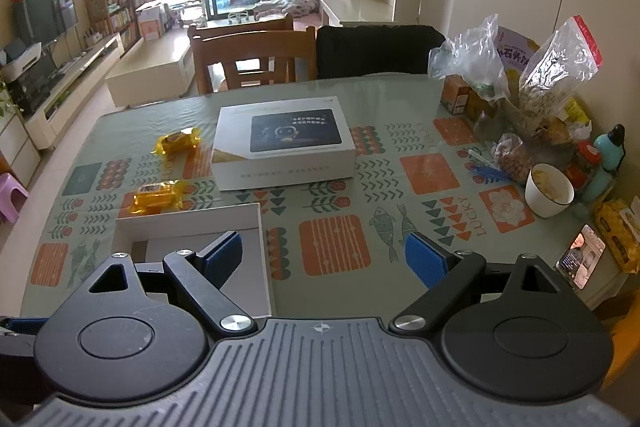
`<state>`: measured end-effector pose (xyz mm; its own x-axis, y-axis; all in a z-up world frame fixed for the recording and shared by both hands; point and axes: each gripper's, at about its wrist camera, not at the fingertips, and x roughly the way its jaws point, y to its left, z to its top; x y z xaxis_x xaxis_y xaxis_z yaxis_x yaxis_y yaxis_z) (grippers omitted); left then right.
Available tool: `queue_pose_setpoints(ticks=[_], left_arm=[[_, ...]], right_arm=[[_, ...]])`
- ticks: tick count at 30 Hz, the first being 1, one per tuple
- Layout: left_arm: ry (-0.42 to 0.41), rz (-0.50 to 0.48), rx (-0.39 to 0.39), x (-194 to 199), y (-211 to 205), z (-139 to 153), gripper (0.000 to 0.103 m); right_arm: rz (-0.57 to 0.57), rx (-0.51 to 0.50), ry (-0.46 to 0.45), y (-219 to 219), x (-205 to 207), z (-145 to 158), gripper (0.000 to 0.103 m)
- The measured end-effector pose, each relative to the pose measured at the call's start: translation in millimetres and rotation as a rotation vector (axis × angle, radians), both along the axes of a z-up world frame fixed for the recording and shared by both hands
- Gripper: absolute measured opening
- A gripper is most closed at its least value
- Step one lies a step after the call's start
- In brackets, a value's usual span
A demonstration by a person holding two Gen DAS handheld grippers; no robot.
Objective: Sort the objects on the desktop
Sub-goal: 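Move the left tool toward the barcode-labelled yellow snack packet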
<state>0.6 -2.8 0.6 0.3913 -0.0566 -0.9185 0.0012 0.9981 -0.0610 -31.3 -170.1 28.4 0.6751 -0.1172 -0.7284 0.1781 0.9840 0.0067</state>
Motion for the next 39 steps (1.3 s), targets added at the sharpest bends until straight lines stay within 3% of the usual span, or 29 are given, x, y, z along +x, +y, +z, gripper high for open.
queue_pose_setpoints(ticks=[8, 17, 39], left_arm=[[0.001, -0.017, 0.002, 2.6, -9.5, -6.3, 0.103], [0.000, -0.008, 0.038, 9.8, -25.1, -9.2, 0.103], [0.005, 0.001, 0.039, 26.3, -23.8, -2.6, 0.103]], right_arm=[[-0.018, -0.002, 0.002, -10.8, -0.9, -6.8, 0.103], [-0.027, 0.082, 0.020, -36.6, 1.9, -19.5, 0.103], [0.032, 0.054, 0.012, -23.1, 20.5, -18.2, 0.103]])
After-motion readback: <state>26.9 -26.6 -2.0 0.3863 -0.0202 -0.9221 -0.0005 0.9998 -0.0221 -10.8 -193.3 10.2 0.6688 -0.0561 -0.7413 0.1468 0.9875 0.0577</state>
